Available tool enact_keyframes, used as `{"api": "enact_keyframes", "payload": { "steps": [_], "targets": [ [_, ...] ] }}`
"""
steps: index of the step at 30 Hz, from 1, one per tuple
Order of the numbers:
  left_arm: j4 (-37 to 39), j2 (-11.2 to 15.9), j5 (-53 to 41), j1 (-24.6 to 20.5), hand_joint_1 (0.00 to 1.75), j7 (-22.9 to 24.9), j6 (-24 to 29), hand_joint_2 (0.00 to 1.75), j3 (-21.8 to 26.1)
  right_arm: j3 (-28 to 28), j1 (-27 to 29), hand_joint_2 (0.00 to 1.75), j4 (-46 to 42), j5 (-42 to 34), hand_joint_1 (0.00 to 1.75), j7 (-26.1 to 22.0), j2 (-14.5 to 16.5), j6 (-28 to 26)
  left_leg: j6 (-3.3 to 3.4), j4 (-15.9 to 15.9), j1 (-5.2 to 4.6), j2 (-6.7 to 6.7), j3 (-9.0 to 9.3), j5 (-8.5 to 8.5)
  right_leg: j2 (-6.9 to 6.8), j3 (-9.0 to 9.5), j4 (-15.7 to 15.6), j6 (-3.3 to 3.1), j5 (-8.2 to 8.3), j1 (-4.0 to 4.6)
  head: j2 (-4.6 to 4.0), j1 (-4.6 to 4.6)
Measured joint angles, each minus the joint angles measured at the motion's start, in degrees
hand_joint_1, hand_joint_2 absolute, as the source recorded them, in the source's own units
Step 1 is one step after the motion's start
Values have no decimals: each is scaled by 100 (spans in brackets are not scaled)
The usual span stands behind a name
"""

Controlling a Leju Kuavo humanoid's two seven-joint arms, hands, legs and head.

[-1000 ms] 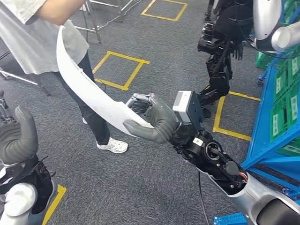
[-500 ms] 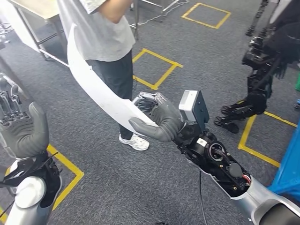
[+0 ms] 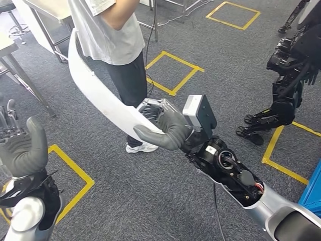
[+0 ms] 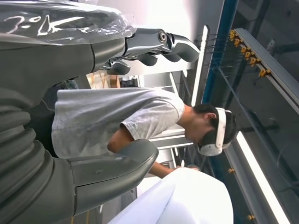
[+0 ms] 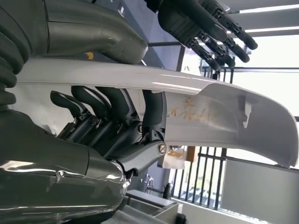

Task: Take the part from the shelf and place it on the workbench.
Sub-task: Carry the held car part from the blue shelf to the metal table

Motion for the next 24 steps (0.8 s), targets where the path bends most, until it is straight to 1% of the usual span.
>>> {"api": "enact_keyframes", "payload": {
  "steps": [1, 2, 3, 4, 5, 7, 10, 13, 15, 17, 18, 20, 21, 22, 23, 24],
  "targets": [
    [0, 4, -1, 1, 0, 4, 0, 175, 1, 7, -2, 175, 0, 1, 175, 1, 0, 0, 5, -459, 5, 21, 251, 198, -18, 7, 6, 15, -9, 0, 0, -19],
    [0, 4, -2, 0, 0, 6, 0, 175, 1, 10, -6, 175, -1, 1, 175, 1, 0, 0, 21, -883, -2, 45, 481, 341, -30, 7, 19, 38, -24, 14, 0, -38],
    [0, 4, -2, 0, 0, 7, 0, 175, 1, 12, -10, 175, -1, 2, 175, 2, 0, 0, 41, -1193, -2, 61, 643, 428, -38, 0, 34, 63, -45, 32, 0, -40],
    [-1, 6, -3, 3, 0, 9, 0, 175, 2, 13, -14, 175, -1, 3, 175, 2, 0, 0, 55, -1352, -3, 70, 723, 451, -42, -5, 48, 55, -75, 49, 0, -30],
    [-1, 7, -3, 8, 0, 13, 0, 175, 2, 15, -15, 175, -1, 4, 175, 2, 0, 0, 65, -1387, -8, 64, 737, 440, -45, -11, 59, 40, -94, 66, 0, -10],
    [-2, 10, -11, 16, 0, 23, 1, 175, 3, 18, -16, 175, 0, 7, 175, 5, 0, 1, 71, -1389, -13, 41, 741, 435, -49, 6, 55, -8, -107, 65, 0, 48],
    [0, 20, -33, 17, 0, 73, 1, 175, 3, 19, -16, 175, 0, 15, 175, 17, 0, 9, 104, -1381, -44, 23, 741, 425, -52, 30, 28, 23, -80, 43, 0, 110],
    [3, 36, -22, 12, 0, 115, -5, 175, 3, 19, -15, 175, 0, 32, 175, 20, 0, 17, 135, -1372, -67, 22, 740, 414, -51, 35, 13, 78, -72, 23, 0, 149],
    [15, 40, 15, 4, 0, 126, -10, 175, 3, 17, -9, 175, 0, 39, 175, 28, 0, 17, 148, -1363, -77, 23, 740, 405, -50, 37, 8, 129, -75, 14, 0, 157],
    [35, 42, 59, -6, 0, 128, -15, 175, 3, 14, 0, 175, 0, 49, 175, 43, 0, 16, 156, -1357, -80, 23, 738, 399, -50, 38, 7, 158, -80, 11, 0, 157],
    [45, 43, 81, -14, 0, 128, -18, 175, 3, 12, 7, 175, -1, 55, 175, 48, 0, 15, 179, -1341, -93, 19, 731, 389, -55, 45, -8, 192, -76, -2, 0, 151],
    [61, 46, 136, -40, 0, 131, -36, 175, 3, 10, 17, 175, -3, 79, 175, 55, 0, 10, 249, -1347, -111, 6, 728, 379, -75, 70, -49, 259, -65, -17, 0, 115],
    [67, 48, 167, -52, 0, 133, -45, 175, 3, 7, 20, 175, -7, 93, 175, 56, 0, 10, 296, -1390, -92, -4, 757, 391, -80, 70, -63, 293, -71, -25, 0, 97],
    [74, 48, 195, -66, 0, 133, -57, 175, 3, 3, 22, 175, -9, 106, 175, 56, 0, 13, 321, -1462, -66, -13, 806, 414, -67, 60, -30, 302, -101, -20, 0, 89],
    [83, 48, 220, -81, 0, 133, -64, 175, 3, -2, 20, 175, -10, 116, 175, 54, 0, 20, 338, -1523, -41, -25, 858, 434, -43, 0, 114, 305, -195, -19, 0, 94],
    [95, 47, 240, -93, 0, 132, -73, 175, 3, -7, 22, 175, -11, 125, 175, 52, 0, 31, 348, -1569, -17, -42, 904, 448, -12, -137, 407, 309, -350, -26, 0, 115]
  ]
}}
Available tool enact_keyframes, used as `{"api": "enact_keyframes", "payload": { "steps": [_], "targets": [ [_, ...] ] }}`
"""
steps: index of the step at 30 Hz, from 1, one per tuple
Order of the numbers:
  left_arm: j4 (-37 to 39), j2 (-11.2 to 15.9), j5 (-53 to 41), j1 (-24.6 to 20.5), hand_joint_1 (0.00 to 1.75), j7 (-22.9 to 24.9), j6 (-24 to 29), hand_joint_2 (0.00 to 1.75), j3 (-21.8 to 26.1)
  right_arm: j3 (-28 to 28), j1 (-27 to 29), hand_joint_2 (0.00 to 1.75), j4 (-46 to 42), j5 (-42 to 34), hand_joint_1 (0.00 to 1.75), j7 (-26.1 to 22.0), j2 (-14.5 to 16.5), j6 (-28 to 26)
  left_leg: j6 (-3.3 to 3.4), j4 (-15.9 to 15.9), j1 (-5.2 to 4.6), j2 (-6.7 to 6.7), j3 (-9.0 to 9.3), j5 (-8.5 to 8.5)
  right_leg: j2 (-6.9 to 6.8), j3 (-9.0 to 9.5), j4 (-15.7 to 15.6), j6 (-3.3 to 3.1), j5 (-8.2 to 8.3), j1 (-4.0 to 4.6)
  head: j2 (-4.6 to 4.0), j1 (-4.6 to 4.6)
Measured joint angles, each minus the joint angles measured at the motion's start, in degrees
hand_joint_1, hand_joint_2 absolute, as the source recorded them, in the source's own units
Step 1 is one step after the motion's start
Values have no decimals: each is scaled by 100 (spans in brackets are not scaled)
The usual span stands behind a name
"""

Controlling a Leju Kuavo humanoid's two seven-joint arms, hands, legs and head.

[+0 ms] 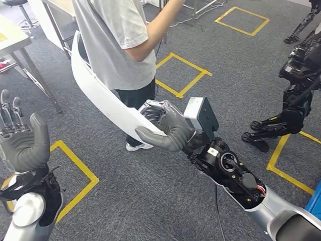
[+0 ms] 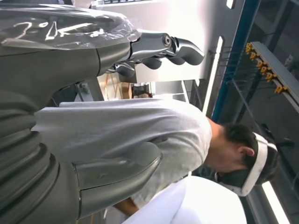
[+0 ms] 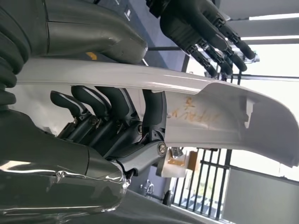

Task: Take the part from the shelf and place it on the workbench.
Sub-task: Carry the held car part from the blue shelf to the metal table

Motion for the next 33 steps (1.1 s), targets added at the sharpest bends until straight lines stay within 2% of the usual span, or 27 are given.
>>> {"api": "enact_keyframes", "payload": {
  "steps": [2, 3, 4, 5, 6, 8, 9, 10, 12, 13, 15, 16, 17, 18, 19, 20, 21, 22, 23, 25, 26, 27, 28, 30, 31, 32, 33],
  "targets": [
    [35, -1, 22, -17, 0, -2, -20, 175, 0, -4, 24, 175, 5, 7, 175, 0, 0, 18, 0, -13, 1, -59, 23, -4, 37, -408, 846, 22, -360, -13, 0, 43],
    [57, -1, 27, -15, 0, -2, -28, 175, 0, -4, 44, 175, 8, 9, 175, 2, 0, 22, -8, -9, 9, -104, 26, -10, 43, -587, 1177, 41, -446, -24, 0, 60],
    [78, -1, 28, -12, 0, -2, -32, 175, 0, -4, 61, 175, 10, 10, 175, 4, 0, 25, -25, 0, 22, -157, 30, -19, 45, -666, 1292, 61, -414, -40, 0, 70],
    [95, -1, 28, -9, 0, -2, -32, 175, 0, -4, 67, 175, 11, 10, 175, 5, 0, 27, -53, 18, 43, -218, 36, -35, 52, -628, 1171, 82, -269, -62, 0, 74],
    [111, -1, 27, -7, 0, -2, -32, 175, 0, -8, 67, 175, 11, 11, 175, 7, 0, 29, -94, 52, 71, -286, 42, -60, 83, -484, 833, 106, -36, -95, 0, 85],
    [139, -2, 22, -13, 0, 2, -32, 175, -1, -22, 64, 175, 16, 11, 175, 10, 0, 31, -208, 163, 114, -417, 7, -126, 339, -124, 95, 159, 248, -162, 0, 120],
    [151, -4, 18, -19, 0, 6, -32, 175, -1, -29, 66, 175, 17, 11, 175, 13, 0, 31, -271, 211, 130, -478, -38, -139, 460, -14, -116, 158, 280, -173, 0, 131],
    [164, -6, 13, -21, 0, 11, -33, 175, -3, -32, 68, 175, 18, 11, 175, 16, 1, 30, -327, 242, 142, -533, -87, -135, 544, 29, -179, 141, 235, -165, 0, 129],
    [185, -5, 3, -13, 0, 16, -32, 175, -4, -35, 67, 175, 17, 11, 175, 19, 1, 27, -417, 237, 172, -633, -152, -97, 468, 32, -161, 53, 210, -135, 0, 112],
    [193, -1, -1, -7, 0, 17, -31, 175, -5, -37, 65, 175, 17, 11, 175, 19, 3, 20, -443, 276, 171, -568, -178, -110, 400, 46, -166, 10, 208, -131, 0, 88],
    [200, 5, -7, -18, 0, 17, -29, 175, -4, -41, 60, 175, 15, 11, 175, 14, 7, 8, -461, 672, 137, -269, -388, -282, 245, 74, -183, -82, 202, -120, 0, -12],
    [203, 5, -9, -24, 0, 17, -29, 175, -5, -41, 63, 175, 14, 11, 175, 13, 8, 4, -455, 1054, 114, -94, -592, -434, 166, 81, -186, -116, 195, -91, 0, -70],
    [207, 5, -10, -23, 0, 17, -29, 175, -5, -40, 69, 175, 13, 11, 175, 12, 9, 4, -445, 1490, 99, -11, -840, -591, 85, 83, -186, -145, 183, -61, 0, -115],
    [213, 5, -10, -16, 0, 17, -29, 175, -6, -40, 77, 175, 13, 11, 175, 15, 9, 4, -428, 1860, 86, 20, -1062, -697, 2, 87, -186, -166, 170, -31, 0, -138],
    [222, 7, -11, -6, 0, 17, -29, 175, -7, -39, 83, 175, 14, 11, 175, 16, 9, 4, -400, 2053, 70, 30, -1195, -703, -80, 98, -186, -187, 156, -1, 0, -153],
    [231, 9, -11, 1, 0, 17, -29, 175, -7, -39, 85, 175, 14, 11, 175, 16, 9, 4, -357, 2012, 48, 40, -1203, -600, -162, 117, -186, -206, 140, 29, 0, -166],
    [237, 12, -12, 3, 0, 17, -29, 175, -7, -39, 83, 175, 13, 11, 175, 16, 9, 4, -299, 1736, 17, 70, -1082, -407, -240, 147, -187, -221, 119, 56, 0, -175],
    [240, 14, -12, 2, 0, 17, -29, 175, -7, -39, 80, 175, 13, 12, 175, 15, 9, 4, -227, 1313, -30, 150, -875, -184, -313, 182, -188, -231, 95, 80, 0, -180],
    [240, 15, -13, -3, 0, 18, -29, 175, -7, -40, 75, 175, 12, 13, 175, 15, 9, 4, -149, 908, -98, 301, -664, -36, -380, 212, -190, -229, 68, 111, 0, -181],
    [240, 15, -16, -13, 0, 21, -29, 175, -7, -43, 72, 175, 11, 14, 175, 14, 9, 3, -44, 431, -208, 513, -433, 66, -500, 245, -195, -201, 24, 149, 0, -172],
    [240, 16, -18, -14, 0, 24, -29, 175, -7, -44, 74, 175, 11, 14, 175, 14, 9, 1, -22, 383, -241, 526, -419, 41, -566, 256, -201, -178, 7, 164, 0, -166],
    [240, 19, -21, -13, 0, 27, -29, 175, -7, -44, 75, 175, 9, 14, 175, 14, 9, -1, -14, 355, -235, 446, -420, 47, -635, 276, -208, -153, -13, 167, 0, -163],
    [240, 21, -24, -9, 0, 29, -29, 175, -7, -44, 76, 175, 7, 14, 175, 14, 9, -6, -4, 331, -217, 368, -403, 51, -623, 285, -197, -125, -50, 160, 0, -155],
    [240, 21, -29, -18, 0, 33, -29, 175, -7, -46, 74, 175, 2, 15, 175, 11, 9, -15, 31, 278, -166, 230, -350, 62, -348, 187, 67, -72, -233, 132, 0, -134],
    [240, 19, -31, -22, 0, 35, -29, 175, -7, -49, 80, 175, 2, 16, 175, 10, 9, -22, 46, 267, -149, 166, -330, 62, -150, 30, 392, -51, -389, 113, 0, -107],
    [240, 16, -33, -25, 0, 36, -29, 175, -7, -51, 91, 175, 3, 16, 175, 10, 9, -26, 61, 267, -144, 94, -322, 59, -19, -180, 811, -31, -558, 105, 0, -76],
    [243, 13, -33, -21, 0, 37, -29, 175, -7, -51, 108, 175, 4, 16, 175, 12, 9, -30, 70, 269, -142, 14, -318, 54, 36, -401, 1217, -16, -689, 102, 0, -45]
  ]
}}
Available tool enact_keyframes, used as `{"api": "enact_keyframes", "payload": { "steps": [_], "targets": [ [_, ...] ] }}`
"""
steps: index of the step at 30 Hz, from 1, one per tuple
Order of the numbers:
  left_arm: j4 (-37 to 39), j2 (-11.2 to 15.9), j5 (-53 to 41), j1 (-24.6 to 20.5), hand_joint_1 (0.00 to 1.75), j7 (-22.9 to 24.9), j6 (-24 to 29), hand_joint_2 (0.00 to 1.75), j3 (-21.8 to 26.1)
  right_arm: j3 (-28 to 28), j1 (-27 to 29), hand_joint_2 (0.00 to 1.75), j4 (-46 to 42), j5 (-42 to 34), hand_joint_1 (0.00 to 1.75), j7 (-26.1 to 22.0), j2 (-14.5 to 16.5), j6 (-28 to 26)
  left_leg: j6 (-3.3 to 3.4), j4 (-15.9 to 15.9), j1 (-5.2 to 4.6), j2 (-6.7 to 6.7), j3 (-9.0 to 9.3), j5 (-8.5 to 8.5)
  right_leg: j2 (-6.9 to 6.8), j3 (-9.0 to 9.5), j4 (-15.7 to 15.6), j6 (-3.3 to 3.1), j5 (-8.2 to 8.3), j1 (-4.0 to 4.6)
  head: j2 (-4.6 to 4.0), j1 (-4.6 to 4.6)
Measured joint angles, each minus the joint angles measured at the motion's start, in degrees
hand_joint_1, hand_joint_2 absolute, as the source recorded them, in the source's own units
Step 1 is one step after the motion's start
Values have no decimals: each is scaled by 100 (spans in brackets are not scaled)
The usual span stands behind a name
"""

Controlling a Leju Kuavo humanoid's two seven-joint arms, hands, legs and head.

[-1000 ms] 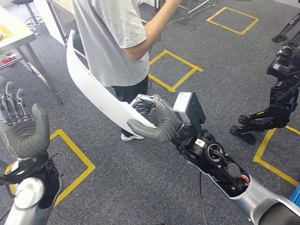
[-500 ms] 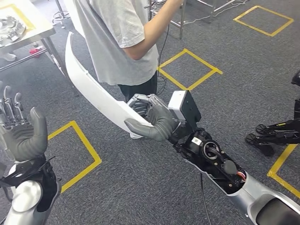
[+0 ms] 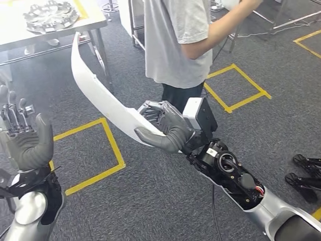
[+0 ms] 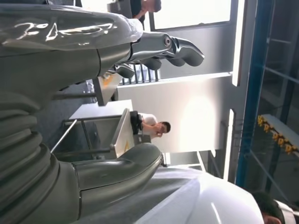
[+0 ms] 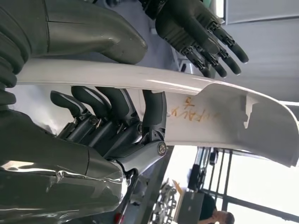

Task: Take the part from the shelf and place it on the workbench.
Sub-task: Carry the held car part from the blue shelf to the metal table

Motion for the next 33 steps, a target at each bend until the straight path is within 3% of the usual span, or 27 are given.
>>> {"api": "enact_keyframes", "payload": {
  "steps": [1, 2, 4, 6, 8, 10, 11, 13, 14, 15, 17, 18, 19, 21, 23, 25, 26, 28, 30, 31, 32, 33],
  "targets": [
    [3, -3, -1, 7, 0, 1, 0, 175, 0, 0, 20, 175, 1, 0, 175, 3, 0, -2, 4, 3, 0, -86, 7, -4, 17, -172, 274, 11, -41, 0, 0, 23],
    [7, -4, -1, 13, 0, 2, 0, 175, 0, 1, 36, 175, 1, 0, 175, 3, 0, -2, 4, 6, 0, -178, 17, -9, 23, -245, 322, 12, 41, -1, 0, 40],
    [10, -4, -2, 19, 0, 3, 0, 175, 0, -2, 47, 175, 1, 0, 175, 3, 0, -4, -11, 13, 0, -362, 55, -24, 99, -75, -253, -16, 516, -2, 0, 83],
    [14, -5, -4, 16, 0, 4, 0, 175, 0, -9, 48, 175, 1, 0, 175, 2, -1, -8, -40, 24, 5, -517, 69, -38, 383, 235, -1009, -75, 901, -23, 0, 106],
    [21, -6, -8, 13, 0, 13, 2, 175, 0, -11, 43, 175, 0, 0, 175, 6, 0, -9, -98, 34, 35, -652, 9, -17, 548, 405, -1352, -125, 935, -23, 0, 114],
    [25, -4, -12, 22, 0, 20, 12, 175, 0, -11, 32, 175, -1, -2, 175, 11, 0, -5, -168, 33, 58, -771, -48, 14, 425, 476, -1462, -165, 914, -26, 0, 135],
    [26, -1, -16, 24, 0, 20, 21, 175, 1, -13, 28, 175, 0, -4, 175, 13, 0, -2, -203, 66, 42, -707, -68, -5, 350, 511, -1504, -192, 929, -43, 0, 140],
    [29, 5, -28, -1, 0, 19, 39, 175, 1, -18, 10, 175, 1, -15, 175, 8, 1, 12, -260, 451, 10, -369, -260, -211, 183, 585, -1585, -248, 949, -79, 0, 79],
    [32, 6, -37, -12, 0, 18, 46, 175, 1, -18, 4, 175, 2, -21, 175, 7, 2, 21, -290, 825, 15, -168, -458, -379, 103, 599, -1598, -265, 949, -68, 0, 37],
    [35, 6, -46, -17, 0, 18, 50, 175, -1, -17, 1, 175, 2, -27, 175, 7, 2, 31, -316, 1260, 40, -56, -703, -548, 14, 602, -1599, -277, 942, -66, 0, -10],
    [41, 6, -66, -3, 0, 18, 60, 175, -2, -15, 11, 175, 4, -29, 175, 12, 2, 46, -371, 1816, 98, 23, -1049, -664, -165, 610, -1597, -272, 920, -72, 0, -62],
    [43, 8, -75, 2, 0, 18, 65, 175, -2, -14, 17, 175, 5, -30, 175, 14, 2, 50, -397, 1770, 125, 39, -1049, -565, -250, 620, -1595, -260, 903, -82, 0, -83],
    [45, 12, -84, 3, 0, 18, 73, 175, -2, -14, 19, 175, 5, -30, 175, 13, 2, 52, -417, 1478, 147, 72, -912, -374, -329, 636, -1590, -238, 882, -92, 0, -101],
    [45, 16, -111, -6, 0, 18, 87, 175, -3, -16, 12, 175, 5, -31, 175, 14, 2, 52, -436, 583, 153, 310, -441, 9, -463, 676, -1562, -169, 815, -85, 0, -139],
    [45, 16, -139, -19, 0, 19, 98, 175, -3, -21, -9, 175, 3, -31, 175, 18, 2, 52, -378, 86, 124, 467, -178, 126, -576, 711, -1544, -92, 749, -43, 0, -133],
    [44, 18, -154, -18, 0, 21, 104, 175, -4, -21, -28, 175, 2, -31, 175, 23, 2, 52, -280, 64, 103, 356, -171, 83, -694, 764, -1558, -27, 704, -30, 0, -81],
    [44, 19, -157, -14, 0, 22, 105, 175, -4, -21, -34, 175, 1, -31, 175, 25, 2, 52, -241, 63, 108, 289, -162, 72, -683, 777, -1543, 8, 660, -46, 0, -54],
    [42, 18, -164, -20, 0, 25, 105, 175, -3, -24, -44, 175, 1, -31, 175, 27, 2, 52, -165, 46, 124, 152, -129, 61, -409, 660, -1217, 42, 422, -86, 0, -6],
    [43, 14, -166, -24, 0, 26, 104, 175, -3, -28, -39, 175, 2, -31, 175, 28, 2, 52, -109, 43, 108, 15, -104, 44, -70, 266, -389, 31, 34, -83, 0, 75],
    [44, 11, -166, -19, 0, 27, 104, 175, -3, -28, -28, 175, 3, -31, 175, 30, 2, 52, -92, 44, 92, -59, -96, 38, -11, 41, 28, 22, -97, -70, 0, 113],
    [45, 10, -166, -14, 0, 27, 104, 175, -5, -27, -15, 175, 4, -33, 175, 34, 2, 52, -76, 47, 75, -119, -86, 29, 13, -123, 289, 13, -130, -57, 0, 137],
    [46, 10, -166, -10, 0, 30, 103, 175, -7, -27, -6, 175, 5, -39, 175, 39, 2, 54, -66, 50, 61, -182, -70, 19, 21, -192, 322, -4, -35, -49, 0, 157]
  ]
}}
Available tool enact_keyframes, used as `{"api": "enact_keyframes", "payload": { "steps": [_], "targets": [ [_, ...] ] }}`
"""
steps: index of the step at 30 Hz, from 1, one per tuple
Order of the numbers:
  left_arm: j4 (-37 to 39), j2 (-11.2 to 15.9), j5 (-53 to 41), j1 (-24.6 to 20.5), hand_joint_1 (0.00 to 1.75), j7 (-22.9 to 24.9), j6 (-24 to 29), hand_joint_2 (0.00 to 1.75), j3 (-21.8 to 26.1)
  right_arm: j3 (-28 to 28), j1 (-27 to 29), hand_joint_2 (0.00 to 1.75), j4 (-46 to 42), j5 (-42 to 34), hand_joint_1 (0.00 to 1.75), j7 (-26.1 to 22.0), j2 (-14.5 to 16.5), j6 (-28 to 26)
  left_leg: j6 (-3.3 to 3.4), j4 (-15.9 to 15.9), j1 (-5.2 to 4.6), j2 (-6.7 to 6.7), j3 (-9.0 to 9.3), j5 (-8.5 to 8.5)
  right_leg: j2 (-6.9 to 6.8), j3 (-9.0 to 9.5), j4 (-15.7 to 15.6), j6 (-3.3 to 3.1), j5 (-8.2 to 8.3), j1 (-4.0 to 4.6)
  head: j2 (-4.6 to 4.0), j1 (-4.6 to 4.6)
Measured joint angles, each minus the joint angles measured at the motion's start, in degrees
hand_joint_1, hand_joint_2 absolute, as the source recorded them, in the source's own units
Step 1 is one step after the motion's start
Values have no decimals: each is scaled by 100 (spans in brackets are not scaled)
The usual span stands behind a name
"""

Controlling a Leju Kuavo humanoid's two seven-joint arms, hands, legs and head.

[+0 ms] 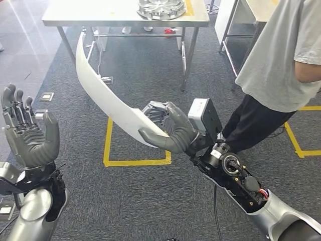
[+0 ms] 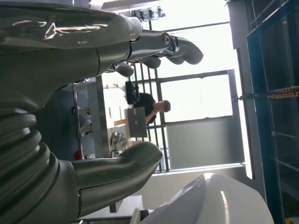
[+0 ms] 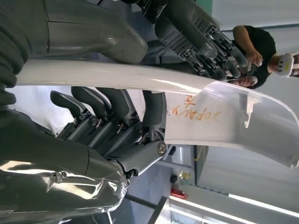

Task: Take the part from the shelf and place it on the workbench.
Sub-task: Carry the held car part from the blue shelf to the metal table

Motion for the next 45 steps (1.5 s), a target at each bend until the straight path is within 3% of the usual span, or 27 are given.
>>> {"api": "enact_keyframes", "payload": {
  "steps": [1, 3, 4, 5, 7, 11, 19, 23, 35, 37, 40, 42, 45],
  "targets": [
    [1, -1, 0, 2, 0, 9, 1, 175, -2, -1, 4, 175, 0, -13, 175, 5, 0, 2, 5, 3, -11, -56, 25, -12, 6, 38, -201, -25, 209, 5, 0, 16],
    [2, -1, 0, 4, 0, 57, 0, 175, -4, -4, -4, 175, 1, -54, 175, 22, 0, 7, -5, 11, -26, -150, 78, -45, 65, 299, -971, -100, 726, 22, 0, 53],
    [3, 1, 1, 6, 0, 88, -1, 175, -4, -5, -10, 175, 2, -71, 175, 33, 0, 6, -20, 19, -32, -184, 88, -55, 105, 424, -1311, -131, 892, 32, 0, 59],
    [3, 2, 2, 8, 0, 117, -4, 175, -4, -7, -15, 175, 3, -71, 175, 43, 0, 3, -42, 26, -33, -204, 75, -56, 138, 521, -1538, -154, 957, 45, 0, 64],
    [4, 5, 11, 12, 0, 152, -12, 175, -4, -5, -22, 175, 4, -15, 175, 52, 1, -1, -80, 40, -34, -225, 27, -46, 155, 596, -1694, -165, 924, 52, 0, 61],
    [9, 7, 18, 5, 0, 163, -14, 175, -4, -8, -25, 175, 10, 118, 175, 49, -4, 6, -17, 31, -38, -200, 27, -50, 172, 626, -1757, -133, 906, 53, 0, -16],
    [13, 4, 17, -3, 0, 163, -14, 175, -4, -7, -32, 175, 11, 137, 175, 49, -4, 16, -48, -10, -31, -187, 54, -36, 179, 629, -1757, -148, 909, 62, 0, -71],
    [31, 0, 51, -27, 0, 172, -62, 175, -4, -8, -38, 175, 11, 203, 175, 93, -4, -35, -97, -42, -30, -185, 70, -26, 179, 630, -1757, -161, 905, 61, 0, -154],
    [80, -3, 176, -37, 0, 284, -103, 175, -4, -11, 18, 175, 11, 111, 175, 151, -4, -93, -102, -41, -38, -184, 70, -32, 178, 641, -1770, -162, 900, 52, 0, -168],
    [80, -3, 177, -30, 0, 287, -103, 175, -4, -11, 29, 175, 10, 111, 175, 151, -4, -99, -76, -29, -50, -185, 64, -47, 178, 651, -1795, -146, 902, 38, 0, -173],
    [79, -3, 178, -20, 0, 293, -104, 175, -4, -14, 37, 175, -5, 111, 175, 153, -4, -110, 15, -131, -41, -164, 146, -52, 175, 705, -1889, -80, 895, 23, 0, -210],
    [78, -8, 179, -12, 0, 298, -108, 175, -4, -18, 40, 175, -20, 111, 175, 153, -4, -115, 41, -292, 11, -132, 292, -25, 134, 611, -1641, -51, 741, 39, 0, -197],
    [80, -13, 181, 7, 0, 299, -117, 175, -8, -20, 74, 175, -26, 111, 175, 163, -5, -123, 50, -348, 36, -99, 410, -64, 85, 6, -481, 12, 281, 5, 0, -127]
  ]
}}
